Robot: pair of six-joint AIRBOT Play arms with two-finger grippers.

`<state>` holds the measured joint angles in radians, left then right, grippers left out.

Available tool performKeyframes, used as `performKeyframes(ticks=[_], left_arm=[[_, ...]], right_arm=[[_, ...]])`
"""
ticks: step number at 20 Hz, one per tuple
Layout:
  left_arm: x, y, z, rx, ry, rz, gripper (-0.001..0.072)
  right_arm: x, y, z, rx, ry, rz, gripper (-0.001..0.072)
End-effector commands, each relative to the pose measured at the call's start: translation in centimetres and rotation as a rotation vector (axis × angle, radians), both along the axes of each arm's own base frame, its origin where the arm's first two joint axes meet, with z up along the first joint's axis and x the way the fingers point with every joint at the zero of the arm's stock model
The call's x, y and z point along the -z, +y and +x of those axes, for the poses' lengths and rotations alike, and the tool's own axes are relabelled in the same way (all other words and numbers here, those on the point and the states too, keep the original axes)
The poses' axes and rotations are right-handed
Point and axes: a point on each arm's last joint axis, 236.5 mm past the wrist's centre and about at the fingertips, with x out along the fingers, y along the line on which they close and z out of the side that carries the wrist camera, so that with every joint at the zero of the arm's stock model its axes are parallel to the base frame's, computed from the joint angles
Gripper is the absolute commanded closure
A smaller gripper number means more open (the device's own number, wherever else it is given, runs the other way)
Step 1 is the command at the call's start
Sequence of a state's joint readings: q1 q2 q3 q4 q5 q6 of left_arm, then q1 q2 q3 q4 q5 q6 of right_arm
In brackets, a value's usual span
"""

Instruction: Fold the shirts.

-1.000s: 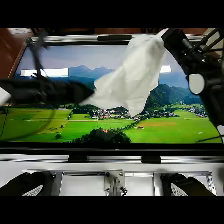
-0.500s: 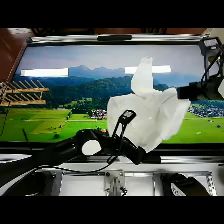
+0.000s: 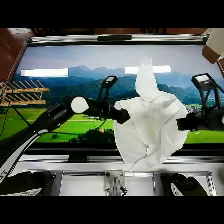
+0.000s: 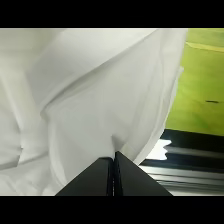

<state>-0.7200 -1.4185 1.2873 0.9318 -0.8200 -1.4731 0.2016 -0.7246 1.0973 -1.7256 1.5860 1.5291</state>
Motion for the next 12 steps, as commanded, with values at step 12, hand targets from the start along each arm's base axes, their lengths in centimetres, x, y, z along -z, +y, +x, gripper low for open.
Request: performKeyframes(ticks=[12], left_arm=[[3.3,-12.7,-0.5,0.048,0.255,-0.268,0.0011]], right_arm=[[-0.3,3.7,-9.5,-0.168,0.156,0.164,0.0662]])
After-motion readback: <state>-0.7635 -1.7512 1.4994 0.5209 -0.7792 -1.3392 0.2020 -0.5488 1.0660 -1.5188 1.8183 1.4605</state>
